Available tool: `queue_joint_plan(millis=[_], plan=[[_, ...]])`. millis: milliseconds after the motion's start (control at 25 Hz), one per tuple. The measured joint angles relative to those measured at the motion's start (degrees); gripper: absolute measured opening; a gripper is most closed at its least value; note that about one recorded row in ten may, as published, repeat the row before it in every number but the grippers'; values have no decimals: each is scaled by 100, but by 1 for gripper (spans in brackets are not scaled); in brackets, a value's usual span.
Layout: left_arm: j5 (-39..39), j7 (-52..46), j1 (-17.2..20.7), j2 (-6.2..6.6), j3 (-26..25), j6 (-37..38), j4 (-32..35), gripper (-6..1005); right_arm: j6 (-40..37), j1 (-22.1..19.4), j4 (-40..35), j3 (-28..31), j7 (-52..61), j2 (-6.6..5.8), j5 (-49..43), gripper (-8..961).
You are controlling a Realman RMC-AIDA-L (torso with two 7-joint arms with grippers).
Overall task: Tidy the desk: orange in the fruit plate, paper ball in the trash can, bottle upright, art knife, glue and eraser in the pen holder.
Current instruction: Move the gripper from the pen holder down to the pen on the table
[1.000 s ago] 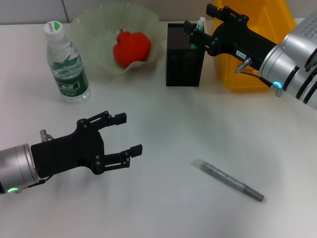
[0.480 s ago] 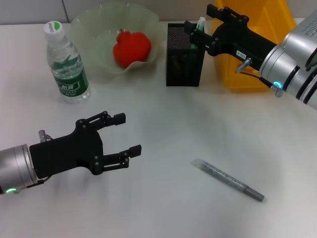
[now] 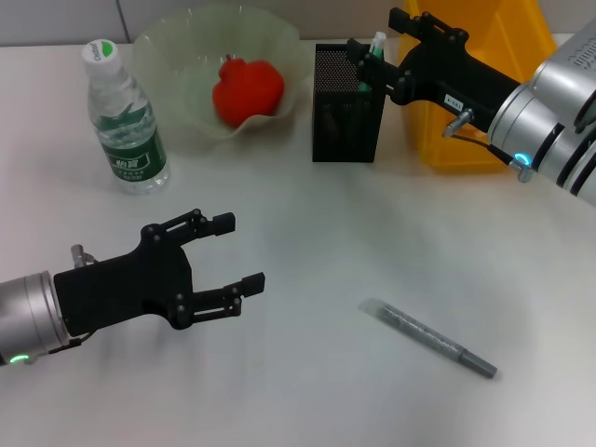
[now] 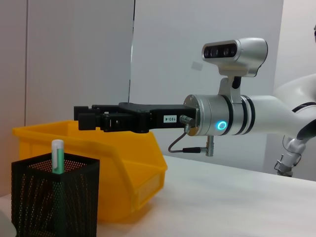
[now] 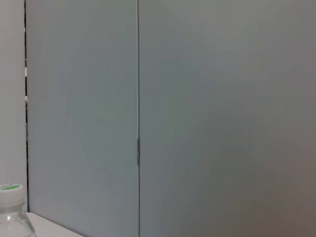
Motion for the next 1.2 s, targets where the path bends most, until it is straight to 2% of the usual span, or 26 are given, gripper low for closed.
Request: queue_joint_plan(millis=[400,840,1040,1200], plan=[[0,14,15,1,6,8,0,842,-383,-138,-76,0,-32,0,0,763],[0,23,32,-8,0,31,0,842,-393,-206,-117,21,17,-3,14,773],[0,23,35,-8,0,79,0,842,-776,-416,-275,27,626,-61,31,772],[0,10,41,-5,0,89,0,842,-1166,-786,-764,-46,1349,-90,-223,771]])
